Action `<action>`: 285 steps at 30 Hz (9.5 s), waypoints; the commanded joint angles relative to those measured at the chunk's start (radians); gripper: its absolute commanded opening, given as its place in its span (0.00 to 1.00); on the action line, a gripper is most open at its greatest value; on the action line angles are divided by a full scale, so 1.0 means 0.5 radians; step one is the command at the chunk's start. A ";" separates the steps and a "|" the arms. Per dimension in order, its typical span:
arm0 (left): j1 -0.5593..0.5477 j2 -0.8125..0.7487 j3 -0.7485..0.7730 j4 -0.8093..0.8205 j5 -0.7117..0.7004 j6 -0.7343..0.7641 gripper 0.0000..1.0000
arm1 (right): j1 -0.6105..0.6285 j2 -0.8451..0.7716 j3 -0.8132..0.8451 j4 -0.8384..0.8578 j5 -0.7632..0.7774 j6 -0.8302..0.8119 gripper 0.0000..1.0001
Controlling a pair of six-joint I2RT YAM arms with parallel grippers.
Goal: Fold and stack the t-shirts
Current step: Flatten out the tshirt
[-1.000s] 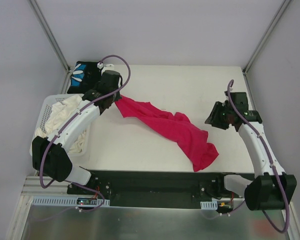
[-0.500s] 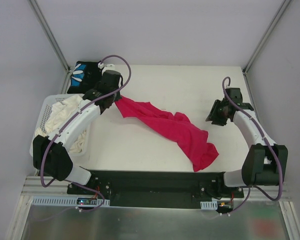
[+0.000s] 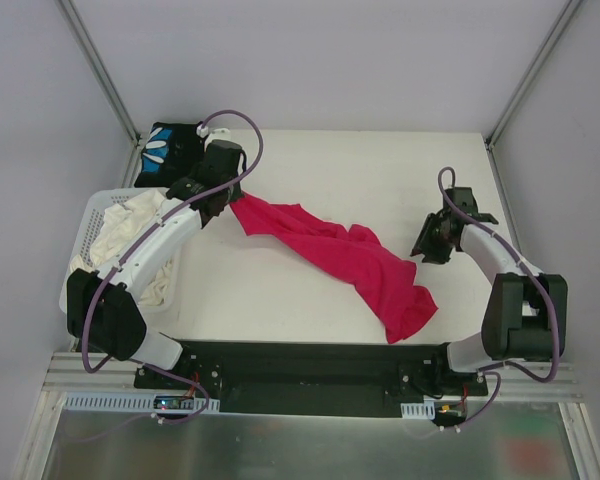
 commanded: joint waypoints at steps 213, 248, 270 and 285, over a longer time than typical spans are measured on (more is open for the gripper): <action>0.000 0.289 0.217 -0.061 0.034 0.077 0.00 | 0.121 0.327 0.062 0.382 0.089 0.090 0.01; -0.016 0.408 0.147 -0.048 0.065 -0.009 0.00 | -0.069 0.109 0.807 -0.005 0.344 -0.051 0.01; -0.013 0.362 0.168 0.031 0.010 -0.049 0.00 | -0.032 0.312 1.756 -0.413 0.298 -0.248 0.01; -0.003 0.620 1.045 -0.005 0.013 0.240 0.00 | 0.078 0.186 1.595 -0.272 0.353 -0.453 0.01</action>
